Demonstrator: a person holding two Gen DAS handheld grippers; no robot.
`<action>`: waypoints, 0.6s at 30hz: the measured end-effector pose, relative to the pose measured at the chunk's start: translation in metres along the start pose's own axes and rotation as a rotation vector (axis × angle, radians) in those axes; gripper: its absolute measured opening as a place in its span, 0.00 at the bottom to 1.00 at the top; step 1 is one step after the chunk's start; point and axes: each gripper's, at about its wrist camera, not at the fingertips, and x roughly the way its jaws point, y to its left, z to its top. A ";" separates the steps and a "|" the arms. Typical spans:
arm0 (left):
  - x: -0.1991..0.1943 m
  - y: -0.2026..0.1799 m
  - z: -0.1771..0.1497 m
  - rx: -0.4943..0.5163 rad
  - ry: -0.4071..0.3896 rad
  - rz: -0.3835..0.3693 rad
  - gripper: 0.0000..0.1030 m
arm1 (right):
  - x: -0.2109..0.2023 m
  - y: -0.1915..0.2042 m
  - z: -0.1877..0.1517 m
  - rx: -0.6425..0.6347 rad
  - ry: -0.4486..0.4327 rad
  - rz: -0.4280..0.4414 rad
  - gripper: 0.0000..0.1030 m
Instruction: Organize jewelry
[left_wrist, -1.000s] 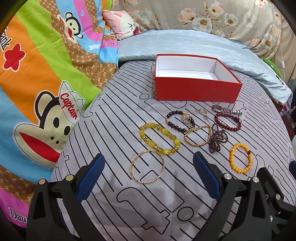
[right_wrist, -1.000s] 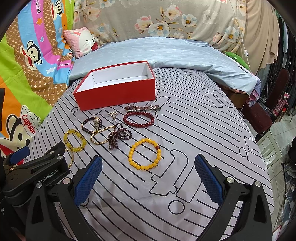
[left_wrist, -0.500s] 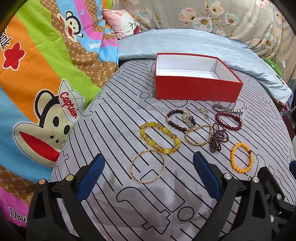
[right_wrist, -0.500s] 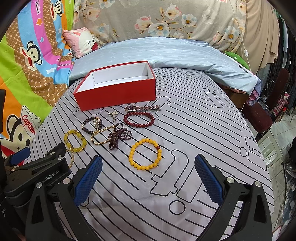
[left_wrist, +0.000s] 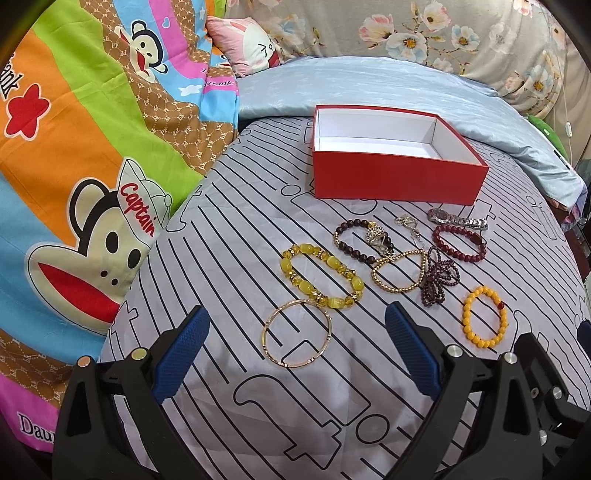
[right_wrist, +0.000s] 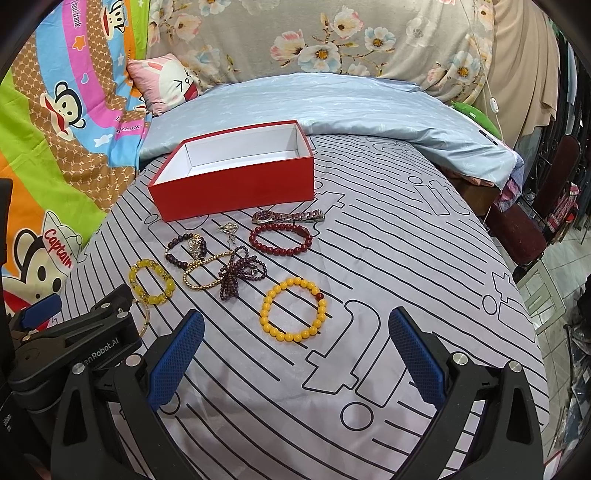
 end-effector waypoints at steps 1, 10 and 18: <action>0.000 0.000 0.000 0.000 0.001 0.000 0.91 | 0.000 0.001 0.000 0.000 0.000 0.000 0.95; 0.008 0.002 0.002 0.003 0.015 -0.003 0.91 | 0.005 0.003 0.001 -0.002 0.010 0.009 0.95; 0.023 0.013 0.008 -0.030 0.042 0.009 0.91 | 0.018 -0.005 -0.001 0.012 0.037 0.013 0.95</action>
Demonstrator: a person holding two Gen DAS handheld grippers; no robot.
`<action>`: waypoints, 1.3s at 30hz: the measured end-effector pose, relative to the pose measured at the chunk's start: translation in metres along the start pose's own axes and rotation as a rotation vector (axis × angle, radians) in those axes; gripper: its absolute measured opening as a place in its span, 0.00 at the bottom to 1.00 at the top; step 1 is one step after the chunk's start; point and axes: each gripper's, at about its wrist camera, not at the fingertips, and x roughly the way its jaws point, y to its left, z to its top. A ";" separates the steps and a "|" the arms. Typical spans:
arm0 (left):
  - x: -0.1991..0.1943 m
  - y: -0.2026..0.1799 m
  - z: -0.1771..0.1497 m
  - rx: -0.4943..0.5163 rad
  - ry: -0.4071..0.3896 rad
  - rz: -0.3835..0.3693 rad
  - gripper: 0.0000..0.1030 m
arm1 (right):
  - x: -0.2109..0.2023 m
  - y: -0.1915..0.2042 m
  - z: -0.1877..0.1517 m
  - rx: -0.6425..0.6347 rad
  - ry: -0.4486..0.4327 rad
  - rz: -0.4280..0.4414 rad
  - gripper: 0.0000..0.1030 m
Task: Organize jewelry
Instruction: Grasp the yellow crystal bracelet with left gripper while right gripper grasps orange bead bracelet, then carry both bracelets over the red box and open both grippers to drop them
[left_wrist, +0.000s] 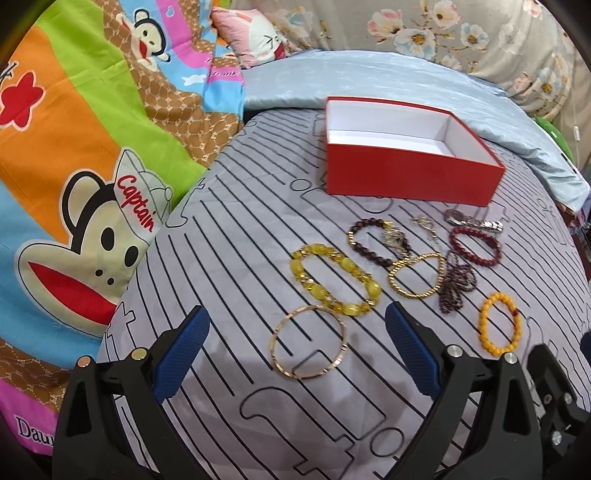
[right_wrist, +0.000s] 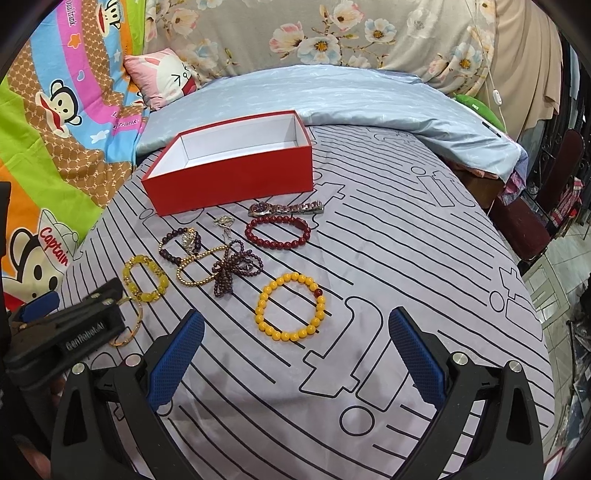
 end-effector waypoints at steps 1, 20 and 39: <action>0.003 0.002 0.001 -0.010 0.008 0.002 0.91 | 0.002 -0.001 0.000 0.002 0.004 0.002 0.95; 0.073 0.008 0.014 -0.044 0.089 -0.025 0.63 | 0.040 -0.020 0.004 0.030 0.072 -0.011 0.84; 0.070 0.004 0.019 -0.048 0.088 -0.151 0.08 | 0.075 -0.028 0.008 0.036 0.130 0.014 0.15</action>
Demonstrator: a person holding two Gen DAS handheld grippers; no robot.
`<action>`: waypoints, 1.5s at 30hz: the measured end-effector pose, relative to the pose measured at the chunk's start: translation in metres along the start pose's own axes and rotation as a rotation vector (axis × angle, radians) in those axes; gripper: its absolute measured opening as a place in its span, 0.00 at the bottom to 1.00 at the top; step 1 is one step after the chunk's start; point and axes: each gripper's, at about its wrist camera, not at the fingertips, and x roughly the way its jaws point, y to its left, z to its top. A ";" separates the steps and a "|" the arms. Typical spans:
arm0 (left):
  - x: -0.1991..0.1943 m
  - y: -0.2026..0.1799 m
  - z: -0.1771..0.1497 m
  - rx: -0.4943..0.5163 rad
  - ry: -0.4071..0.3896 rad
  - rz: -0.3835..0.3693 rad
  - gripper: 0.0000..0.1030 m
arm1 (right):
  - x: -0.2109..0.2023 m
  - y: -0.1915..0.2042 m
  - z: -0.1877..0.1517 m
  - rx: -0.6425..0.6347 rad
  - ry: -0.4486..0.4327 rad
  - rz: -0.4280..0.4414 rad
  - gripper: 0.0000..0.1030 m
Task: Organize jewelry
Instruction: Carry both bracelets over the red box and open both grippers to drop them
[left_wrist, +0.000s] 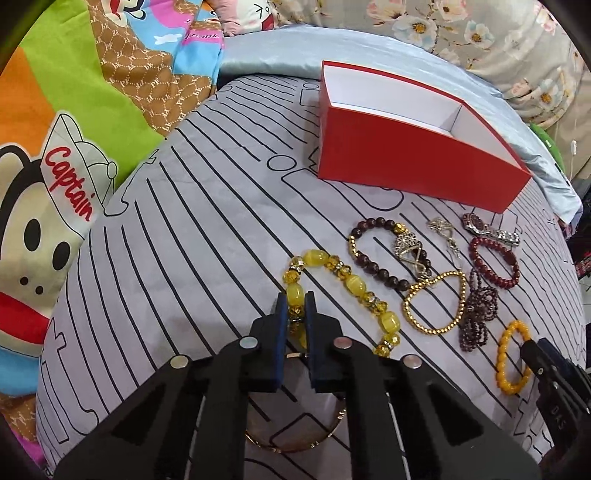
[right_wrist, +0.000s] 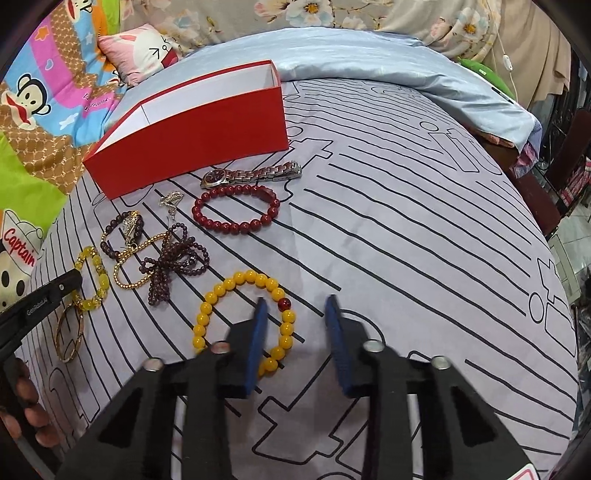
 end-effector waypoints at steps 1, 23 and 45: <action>-0.001 0.000 -0.001 -0.002 0.002 -0.005 0.08 | 0.000 -0.001 0.000 0.002 0.002 0.005 0.08; -0.088 -0.019 0.007 0.041 -0.096 -0.133 0.08 | -0.070 0.015 0.016 -0.032 -0.117 0.149 0.06; -0.076 -0.067 0.160 0.121 -0.240 -0.177 0.08 | -0.039 0.048 0.196 -0.072 -0.217 0.278 0.06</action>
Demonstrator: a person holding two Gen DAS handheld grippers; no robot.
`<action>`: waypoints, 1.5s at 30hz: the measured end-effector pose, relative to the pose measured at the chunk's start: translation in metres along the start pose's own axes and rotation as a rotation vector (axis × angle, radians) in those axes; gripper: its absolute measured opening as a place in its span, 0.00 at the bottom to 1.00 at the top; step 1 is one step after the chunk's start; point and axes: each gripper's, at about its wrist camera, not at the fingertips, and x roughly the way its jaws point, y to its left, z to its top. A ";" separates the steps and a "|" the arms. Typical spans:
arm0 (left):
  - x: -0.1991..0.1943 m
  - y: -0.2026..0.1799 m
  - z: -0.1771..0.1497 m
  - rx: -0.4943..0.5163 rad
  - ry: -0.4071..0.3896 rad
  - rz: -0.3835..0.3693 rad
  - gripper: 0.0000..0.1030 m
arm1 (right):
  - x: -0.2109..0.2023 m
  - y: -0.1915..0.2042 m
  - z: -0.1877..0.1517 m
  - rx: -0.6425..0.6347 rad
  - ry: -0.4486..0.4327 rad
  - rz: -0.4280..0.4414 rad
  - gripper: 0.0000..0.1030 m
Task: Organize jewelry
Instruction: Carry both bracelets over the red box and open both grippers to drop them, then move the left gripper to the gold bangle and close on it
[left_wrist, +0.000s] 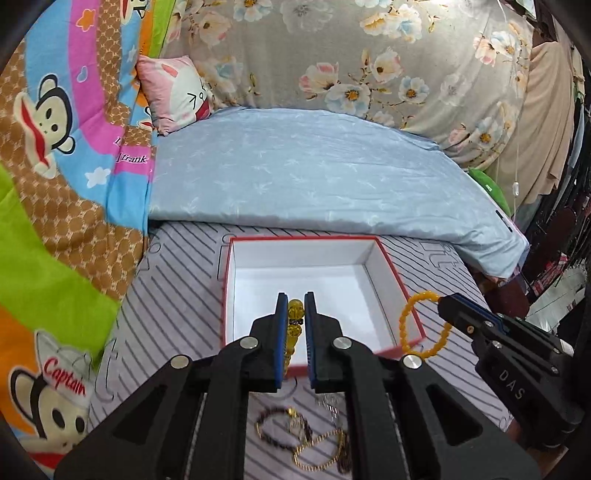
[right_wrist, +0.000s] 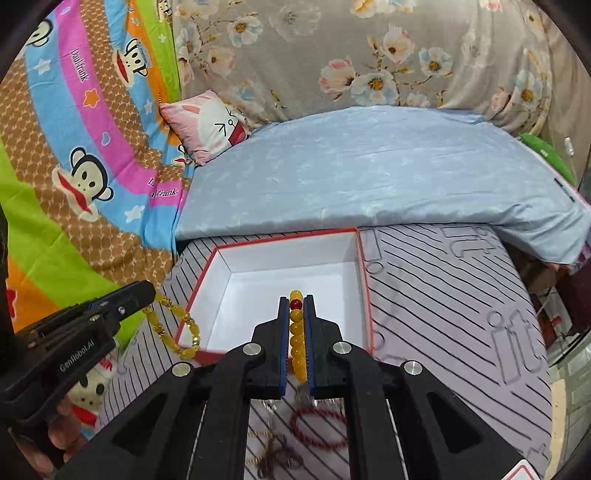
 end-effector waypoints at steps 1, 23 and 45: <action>0.009 0.001 0.006 0.001 0.000 0.006 0.08 | 0.011 0.000 0.007 0.000 0.005 0.008 0.06; 0.157 0.012 0.042 0.085 0.085 0.072 0.08 | 0.150 -0.021 0.040 -0.041 0.143 -0.059 0.07; 0.100 0.044 0.035 -0.037 0.027 0.096 0.38 | 0.063 -0.025 0.019 -0.030 0.028 -0.093 0.40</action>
